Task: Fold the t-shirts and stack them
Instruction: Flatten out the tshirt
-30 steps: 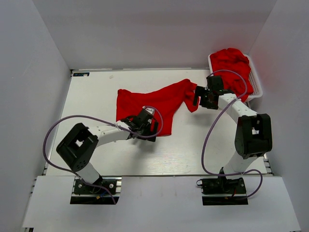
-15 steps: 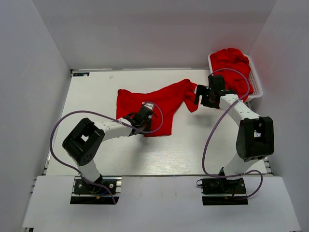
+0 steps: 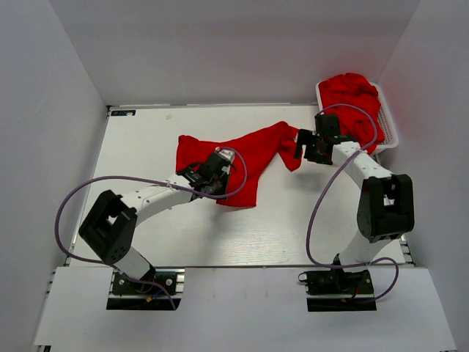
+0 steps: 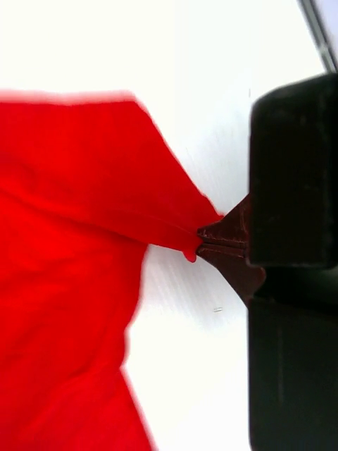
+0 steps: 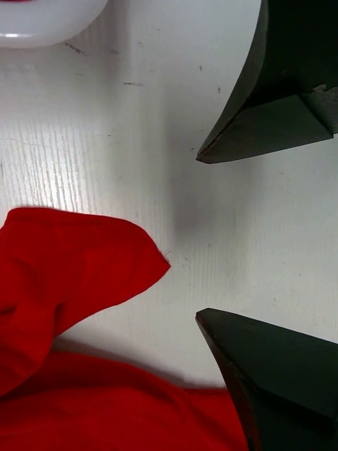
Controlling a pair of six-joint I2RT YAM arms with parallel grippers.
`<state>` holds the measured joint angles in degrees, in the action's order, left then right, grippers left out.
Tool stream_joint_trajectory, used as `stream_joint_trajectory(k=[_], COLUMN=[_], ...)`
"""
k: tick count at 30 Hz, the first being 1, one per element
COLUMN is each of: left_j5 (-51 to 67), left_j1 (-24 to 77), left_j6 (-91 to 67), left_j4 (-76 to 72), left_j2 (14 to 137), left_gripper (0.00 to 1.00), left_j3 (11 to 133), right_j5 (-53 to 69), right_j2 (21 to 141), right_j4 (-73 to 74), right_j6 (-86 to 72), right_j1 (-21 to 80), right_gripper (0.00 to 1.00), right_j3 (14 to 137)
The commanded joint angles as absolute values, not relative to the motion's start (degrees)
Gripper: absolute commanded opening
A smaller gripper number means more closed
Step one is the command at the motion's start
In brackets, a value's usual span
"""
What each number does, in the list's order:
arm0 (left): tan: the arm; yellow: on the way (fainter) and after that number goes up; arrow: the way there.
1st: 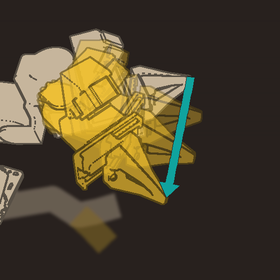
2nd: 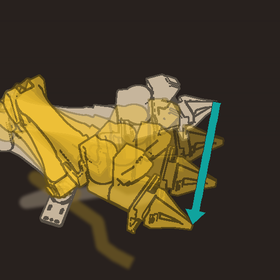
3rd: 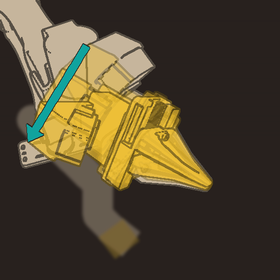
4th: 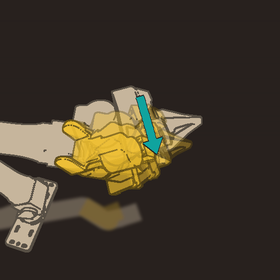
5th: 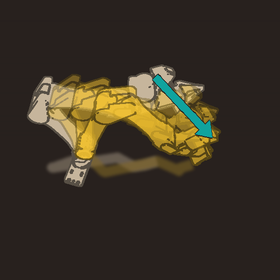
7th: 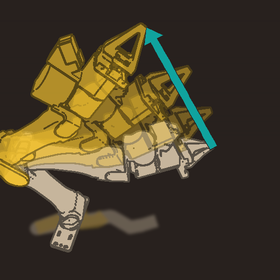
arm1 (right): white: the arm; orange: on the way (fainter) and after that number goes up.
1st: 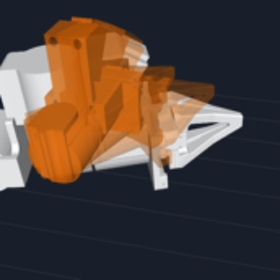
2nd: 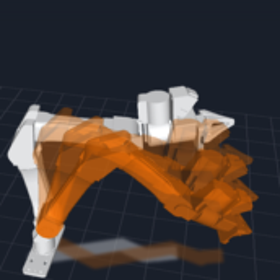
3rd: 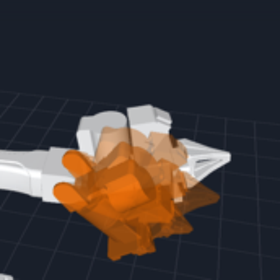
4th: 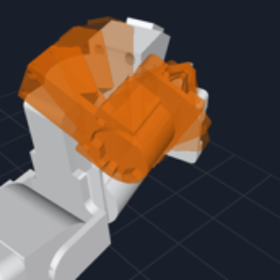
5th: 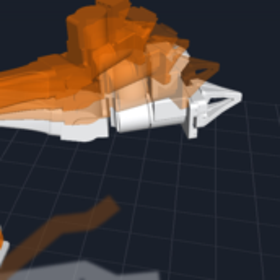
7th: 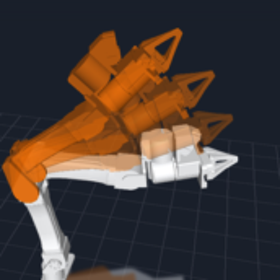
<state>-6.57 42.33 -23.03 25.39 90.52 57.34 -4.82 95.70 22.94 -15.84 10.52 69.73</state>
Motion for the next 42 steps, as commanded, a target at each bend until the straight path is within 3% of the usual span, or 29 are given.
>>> stream_joint_trajectory(k=[1, 25, 29, 32, 33, 34, 35, 42], left_j5=[-6.3, -8.4, -9.0, -10.1, -10.8, -11.9, -12.7, -28.3], left_j1=[42.4, 41.8, 41.8, 41.8, 41.8, 41.8, 41.8, 38.9], left_j6=[-20.2, -20.2, -20.2, -20.2, -20.2, -20.2, -20.2, -23.6], left_j4=[27.5, 30.6, 30.6, 31.2, 31.2, 31.2, 31.7, 37.6], left_j2=[85.7, 85.7, 85.7, 85.7, 85.1, 85.1, 85.1, 83.9], left_gripper=[0.00, 0.00, 0.00, 0.00, 0.00, 0.00, 0.00, 0.00], left_j3=[62.1, 66.7, 66.7, 66.7, 67.2, 67.2, 68.1, 79.9], right_j5=[-4.8, -6.1, -7.3, -7.9, -8.2, -8.5, -8.9, -15.2], right_j2=[99.5, 114.7, 115.5, 116.3, 116.1, 116.0, 115.1, 102.0], right_j4=[22.1, 15.0, 14.2, 13.6, 13.6, 13.2, 12.8, 11.0], right_j6=[-15.0, -16.0, -16.4, -15.8, -15.6, -15.2, -14.9, -9.6], right_j1=[10.8, 13.6, 14.1, 14.3, 14.3, 14.2, 14.3, 13.8], right_gripper=[0.90, 0.88, 0.72, 0.34, 0.11, 0.04, 0.00, 0.00], right_j3=[73.0, 77.6, 77.2, 77.3, 77.3, 77.3, 77.1, 75.7])
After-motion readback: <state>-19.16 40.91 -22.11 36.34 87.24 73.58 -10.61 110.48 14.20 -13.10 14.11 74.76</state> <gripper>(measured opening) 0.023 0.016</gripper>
